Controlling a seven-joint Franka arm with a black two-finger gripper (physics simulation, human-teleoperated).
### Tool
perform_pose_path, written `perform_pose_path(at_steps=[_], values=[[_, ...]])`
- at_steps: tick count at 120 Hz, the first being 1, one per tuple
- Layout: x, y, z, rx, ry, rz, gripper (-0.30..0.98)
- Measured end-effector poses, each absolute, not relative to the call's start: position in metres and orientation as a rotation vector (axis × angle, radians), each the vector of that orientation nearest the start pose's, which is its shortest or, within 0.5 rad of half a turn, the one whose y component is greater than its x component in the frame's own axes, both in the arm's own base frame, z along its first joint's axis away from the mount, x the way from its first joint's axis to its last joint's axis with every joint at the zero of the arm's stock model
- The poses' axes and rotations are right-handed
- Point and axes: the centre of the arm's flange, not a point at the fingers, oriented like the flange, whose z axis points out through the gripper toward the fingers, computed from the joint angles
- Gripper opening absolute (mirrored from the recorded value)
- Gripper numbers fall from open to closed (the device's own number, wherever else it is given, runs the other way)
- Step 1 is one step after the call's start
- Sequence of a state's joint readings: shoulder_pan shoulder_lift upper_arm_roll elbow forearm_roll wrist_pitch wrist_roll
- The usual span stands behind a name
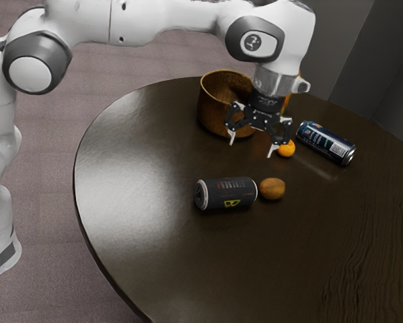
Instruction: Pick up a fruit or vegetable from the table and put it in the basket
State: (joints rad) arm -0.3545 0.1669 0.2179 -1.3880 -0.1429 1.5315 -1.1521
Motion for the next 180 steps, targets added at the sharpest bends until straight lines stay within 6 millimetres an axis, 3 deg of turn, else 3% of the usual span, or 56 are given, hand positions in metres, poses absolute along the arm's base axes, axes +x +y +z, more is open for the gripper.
perform_pose_path(at_steps=[15, 26, 39, 58, 82, 128, 149, 165, 180], values=[[0.603, -0.104, 0.605, -2.958, -1.295, 0.018, 0.69], [0.609, -0.104, 0.582, -3.037, -1.100, -0.015, 0.69], [0.614, -0.106, 0.568, -3.114, -0.892, -0.070, 0.69], [0.634, -0.081, 0.550, -3.153, -0.705, -0.141, 0.69], [0.660, -0.071, 0.529, -3.182, -0.488, -0.223, 0.69], [0.669, -0.059, 0.508, -3.212, -0.242, -0.255, 0.69], [0.672, -0.058, 0.496, -3.240, -0.189, -0.257, 0.69], [0.678, -0.041, 0.476, -3.255, -0.202, -0.224, 0.69], [0.680, -0.039, 0.469, -3.262, -0.176, -0.216, 0.69]])
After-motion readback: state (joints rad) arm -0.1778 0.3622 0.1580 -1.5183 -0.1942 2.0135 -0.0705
